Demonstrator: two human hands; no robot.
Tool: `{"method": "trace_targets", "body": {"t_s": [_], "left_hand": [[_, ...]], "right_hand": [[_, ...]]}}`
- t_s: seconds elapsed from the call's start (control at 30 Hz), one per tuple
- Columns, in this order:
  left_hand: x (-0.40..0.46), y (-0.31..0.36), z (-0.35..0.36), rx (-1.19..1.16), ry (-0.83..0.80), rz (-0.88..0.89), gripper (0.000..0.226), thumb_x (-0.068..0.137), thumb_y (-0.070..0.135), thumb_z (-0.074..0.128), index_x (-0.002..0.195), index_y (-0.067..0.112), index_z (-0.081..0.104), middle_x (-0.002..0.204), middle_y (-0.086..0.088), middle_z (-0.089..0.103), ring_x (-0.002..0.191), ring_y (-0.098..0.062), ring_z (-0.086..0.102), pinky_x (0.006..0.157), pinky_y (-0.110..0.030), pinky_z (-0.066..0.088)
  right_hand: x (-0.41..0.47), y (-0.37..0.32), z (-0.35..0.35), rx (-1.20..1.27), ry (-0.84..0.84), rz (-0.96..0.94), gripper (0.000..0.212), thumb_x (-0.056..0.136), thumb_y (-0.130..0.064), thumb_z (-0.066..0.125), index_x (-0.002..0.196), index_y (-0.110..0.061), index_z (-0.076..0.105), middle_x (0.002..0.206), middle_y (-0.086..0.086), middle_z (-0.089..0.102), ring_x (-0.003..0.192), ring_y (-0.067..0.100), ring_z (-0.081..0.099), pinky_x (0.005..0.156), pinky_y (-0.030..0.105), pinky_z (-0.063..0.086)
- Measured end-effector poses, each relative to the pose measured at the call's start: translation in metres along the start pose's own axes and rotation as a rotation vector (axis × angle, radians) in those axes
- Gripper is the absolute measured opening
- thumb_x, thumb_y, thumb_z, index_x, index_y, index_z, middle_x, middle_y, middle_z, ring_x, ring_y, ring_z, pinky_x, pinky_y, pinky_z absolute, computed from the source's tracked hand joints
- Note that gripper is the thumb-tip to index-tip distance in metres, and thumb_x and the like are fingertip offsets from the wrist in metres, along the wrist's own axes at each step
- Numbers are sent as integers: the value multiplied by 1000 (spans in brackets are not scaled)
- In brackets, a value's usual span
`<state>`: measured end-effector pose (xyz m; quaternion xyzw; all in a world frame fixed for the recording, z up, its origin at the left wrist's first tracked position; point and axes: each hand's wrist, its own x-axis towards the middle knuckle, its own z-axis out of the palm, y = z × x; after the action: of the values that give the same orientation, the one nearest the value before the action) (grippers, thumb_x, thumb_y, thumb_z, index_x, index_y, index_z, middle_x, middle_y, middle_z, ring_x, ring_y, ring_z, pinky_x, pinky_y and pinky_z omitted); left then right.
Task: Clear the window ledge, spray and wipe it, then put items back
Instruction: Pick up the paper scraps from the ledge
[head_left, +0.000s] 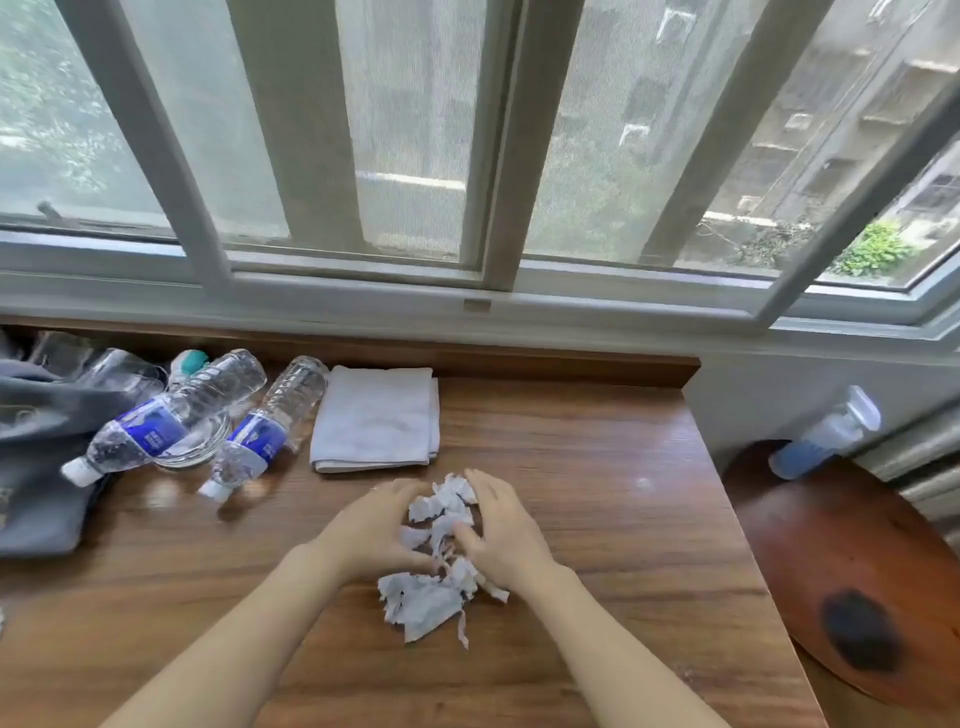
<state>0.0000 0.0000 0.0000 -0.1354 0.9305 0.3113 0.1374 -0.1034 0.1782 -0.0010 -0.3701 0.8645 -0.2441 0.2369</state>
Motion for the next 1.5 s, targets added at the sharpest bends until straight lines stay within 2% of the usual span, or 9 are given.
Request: {"method": "trace_targets", "body": {"t_s": [0.13,0.37,0.6,0.7,0.8,0.93,1.1,1.27,1.5], "left_hand": [[5,-9,12,102,-12,8,125,51,82,71,153,26,26,156,6,33,143,-15,29,116,-30,27],[16,-15,19,179,32,112,114,57,81,67,151,28,30,151,10,37,143,-14,25,117,-30,20],[-8,-14,35,140,54,217,107,65,72,69,152,23,30,152,10,38,145,-15,26,113,-20,13],[-25,-23,41,50,102,203,114,62,74,70,154,26,24,156,13,26,147,-9,20,113,-15,4],[-34,-36,50,140,89,248,122,58,83,63,155,24,20,157,14,14,147,-6,9,119,-22,-5],[-28,-42,61,304,141,281,101,62,76,61,142,17,42,143,4,53,134,-18,49,117,-31,23],[-12,-33,63,222,211,262,87,64,62,75,135,19,48,127,2,66,121,-16,60,106,-34,39],[0,-24,63,43,178,255,80,77,49,65,148,26,36,141,12,51,131,-6,45,119,-22,17],[-13,-54,39,160,305,181,92,56,70,68,135,25,51,122,8,56,109,-14,51,87,-30,46]], "right_hand": [[29,13,2,-32,-25,-28,61,102,-26,46,157,-13,25,161,0,30,148,14,19,121,27,18],[38,19,22,-119,-35,-105,54,99,-20,41,151,-9,39,149,4,47,136,22,35,114,37,31],[-1,24,43,-58,15,-152,55,94,-35,42,139,-8,55,134,3,60,121,21,47,105,40,43],[-18,28,38,-32,101,-134,69,92,-52,52,149,-15,44,149,-6,47,138,10,34,118,30,30],[-36,34,35,-50,62,-94,95,85,-72,50,159,-20,18,160,-17,13,150,0,-1,120,19,3],[-51,31,50,-79,-55,-79,120,74,-88,46,158,-21,-6,162,-16,-16,147,-1,-25,124,24,-2],[-44,14,68,-148,-85,-64,123,77,-85,46,137,-23,-40,153,-10,-40,139,2,-43,119,25,-19],[-19,6,73,-131,-54,-110,124,76,-76,58,148,-20,-27,158,-6,-32,148,12,-31,124,32,-10],[-8,28,60,-99,60,-194,132,64,-82,61,150,-37,-28,166,2,-13,153,21,-16,125,40,-2]]}}
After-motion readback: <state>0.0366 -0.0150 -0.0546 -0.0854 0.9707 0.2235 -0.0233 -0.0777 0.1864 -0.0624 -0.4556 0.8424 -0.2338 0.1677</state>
